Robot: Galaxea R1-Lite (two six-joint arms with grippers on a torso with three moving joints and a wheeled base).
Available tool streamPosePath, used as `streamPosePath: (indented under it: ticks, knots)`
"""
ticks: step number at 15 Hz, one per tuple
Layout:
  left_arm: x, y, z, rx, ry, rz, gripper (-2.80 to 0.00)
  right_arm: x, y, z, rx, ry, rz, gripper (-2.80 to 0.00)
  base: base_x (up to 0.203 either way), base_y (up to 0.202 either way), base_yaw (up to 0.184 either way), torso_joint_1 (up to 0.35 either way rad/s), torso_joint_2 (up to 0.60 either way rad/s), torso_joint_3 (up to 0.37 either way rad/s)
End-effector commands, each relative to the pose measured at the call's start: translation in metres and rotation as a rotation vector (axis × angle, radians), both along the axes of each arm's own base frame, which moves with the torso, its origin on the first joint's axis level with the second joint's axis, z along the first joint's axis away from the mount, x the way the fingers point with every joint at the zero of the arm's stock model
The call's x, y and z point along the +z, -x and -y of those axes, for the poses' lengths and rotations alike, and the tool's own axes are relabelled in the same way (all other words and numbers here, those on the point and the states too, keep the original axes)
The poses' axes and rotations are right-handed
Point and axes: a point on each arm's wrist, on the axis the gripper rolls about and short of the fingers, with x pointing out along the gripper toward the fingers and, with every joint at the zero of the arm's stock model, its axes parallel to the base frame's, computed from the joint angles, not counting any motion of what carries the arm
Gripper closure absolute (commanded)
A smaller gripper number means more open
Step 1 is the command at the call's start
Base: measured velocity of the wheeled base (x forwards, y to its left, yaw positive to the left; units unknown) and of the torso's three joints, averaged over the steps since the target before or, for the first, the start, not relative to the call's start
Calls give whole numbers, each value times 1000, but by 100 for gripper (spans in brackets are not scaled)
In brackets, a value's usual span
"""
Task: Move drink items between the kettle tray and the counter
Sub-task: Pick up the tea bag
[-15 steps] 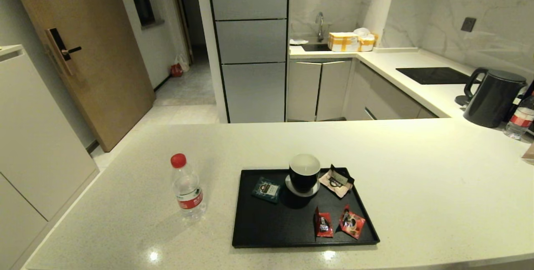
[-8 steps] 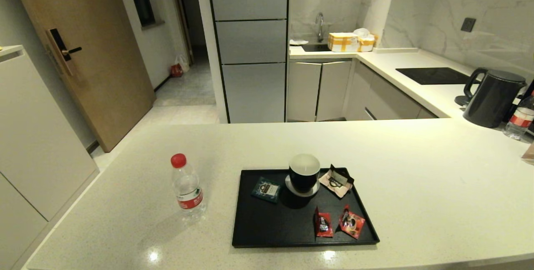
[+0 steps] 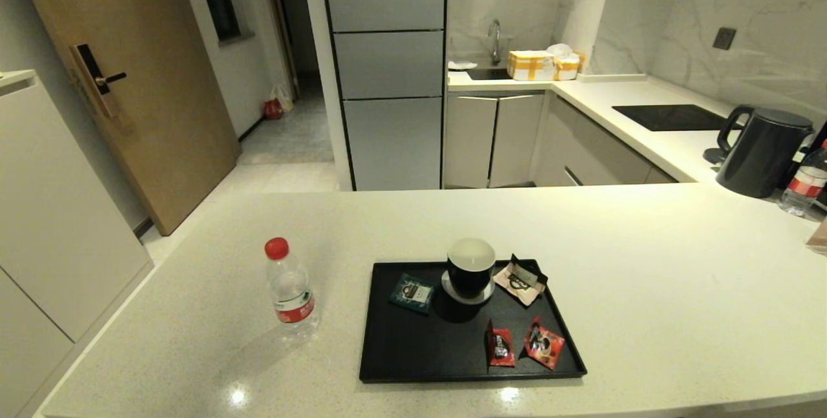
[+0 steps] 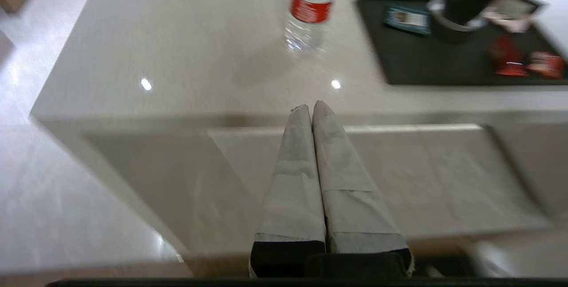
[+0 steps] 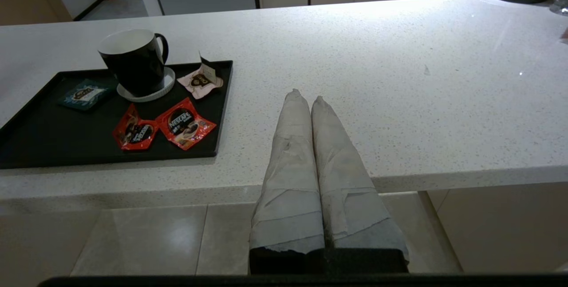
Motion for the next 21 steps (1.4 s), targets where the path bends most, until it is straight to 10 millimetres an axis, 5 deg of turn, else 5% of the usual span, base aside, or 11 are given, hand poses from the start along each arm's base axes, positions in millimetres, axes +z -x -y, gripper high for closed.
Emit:
streamPosePath:
  ticks: [1,18,21]
  knots:
    - [-28,-26,-1,34,-40,119,0,0,0,0,2,0,-2,0,0,0,0,0,0,0]
    - [-21,-27,-2,100,-72,213,0,0,0,0,-2,0,-2,0,0,0,0,4,-6,-3]
    - [-21,-27,-2,98,-72,212,0,30,5,0,-1,-11,52,0,0,0,0,0,0,0]
